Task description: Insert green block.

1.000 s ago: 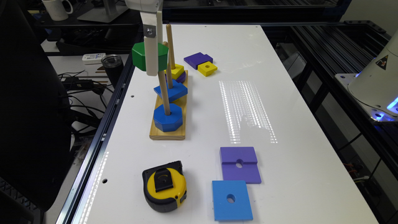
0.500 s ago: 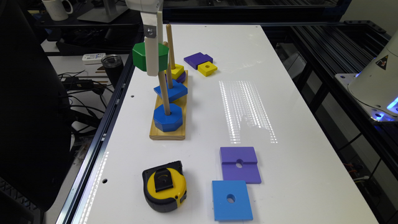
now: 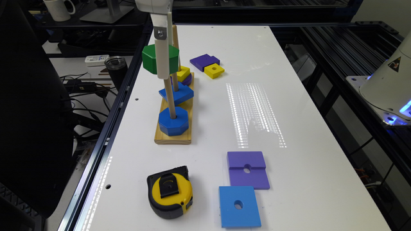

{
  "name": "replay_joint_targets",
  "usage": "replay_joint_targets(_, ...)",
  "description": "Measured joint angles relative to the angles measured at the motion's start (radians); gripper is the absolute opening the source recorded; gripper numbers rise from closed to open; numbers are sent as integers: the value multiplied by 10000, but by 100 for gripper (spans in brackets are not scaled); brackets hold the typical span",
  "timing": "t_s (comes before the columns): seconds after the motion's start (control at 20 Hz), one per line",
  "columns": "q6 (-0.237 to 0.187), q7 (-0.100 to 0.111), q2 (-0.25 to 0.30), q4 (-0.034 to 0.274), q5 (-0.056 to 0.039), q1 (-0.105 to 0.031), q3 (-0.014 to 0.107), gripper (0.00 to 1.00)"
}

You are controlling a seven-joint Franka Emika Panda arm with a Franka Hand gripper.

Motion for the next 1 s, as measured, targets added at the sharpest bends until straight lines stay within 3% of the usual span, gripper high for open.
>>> replay_joint_targets(0.25, 28, 0, -15, -143, 0, 0, 0, 0)
replay_joint_targets(1.0, 47, -5, -5, -185, 0, -44, -31, 0)
